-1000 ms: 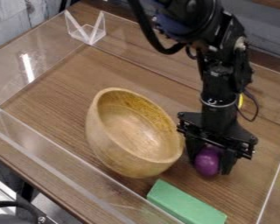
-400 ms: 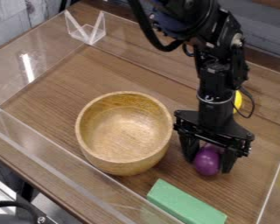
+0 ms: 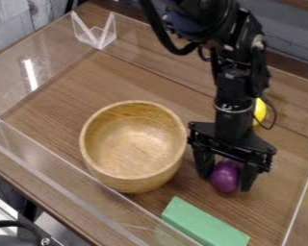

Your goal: Remove the purple eggplant from inside the brown bowl and put it on the table

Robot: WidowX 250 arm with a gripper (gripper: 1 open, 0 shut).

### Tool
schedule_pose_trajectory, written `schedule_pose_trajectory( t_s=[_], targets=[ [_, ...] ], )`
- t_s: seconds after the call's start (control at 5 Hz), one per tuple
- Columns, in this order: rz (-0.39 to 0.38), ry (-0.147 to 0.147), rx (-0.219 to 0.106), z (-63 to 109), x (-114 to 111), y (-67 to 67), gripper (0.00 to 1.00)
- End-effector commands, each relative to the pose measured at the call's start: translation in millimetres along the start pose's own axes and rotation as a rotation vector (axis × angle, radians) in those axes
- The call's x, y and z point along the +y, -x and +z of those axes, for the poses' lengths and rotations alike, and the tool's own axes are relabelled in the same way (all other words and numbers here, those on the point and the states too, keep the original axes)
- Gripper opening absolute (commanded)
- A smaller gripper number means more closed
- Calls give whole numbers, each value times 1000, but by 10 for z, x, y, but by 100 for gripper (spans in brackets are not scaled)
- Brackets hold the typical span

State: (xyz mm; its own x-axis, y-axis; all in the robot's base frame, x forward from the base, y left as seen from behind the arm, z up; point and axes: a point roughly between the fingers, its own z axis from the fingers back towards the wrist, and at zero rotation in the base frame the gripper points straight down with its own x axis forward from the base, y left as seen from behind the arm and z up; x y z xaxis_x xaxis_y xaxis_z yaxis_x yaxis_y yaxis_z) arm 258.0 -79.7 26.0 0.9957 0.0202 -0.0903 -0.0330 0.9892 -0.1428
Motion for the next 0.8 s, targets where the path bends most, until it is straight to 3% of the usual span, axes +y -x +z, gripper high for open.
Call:
schedule_pose_trajectory(
  t_s=[0.0, 0.6],
  targets=[
    [1, 27, -73, 273, -15, -68, 100],
    [14, 63, -167, 810, -3, -59, 100]
  ],
)
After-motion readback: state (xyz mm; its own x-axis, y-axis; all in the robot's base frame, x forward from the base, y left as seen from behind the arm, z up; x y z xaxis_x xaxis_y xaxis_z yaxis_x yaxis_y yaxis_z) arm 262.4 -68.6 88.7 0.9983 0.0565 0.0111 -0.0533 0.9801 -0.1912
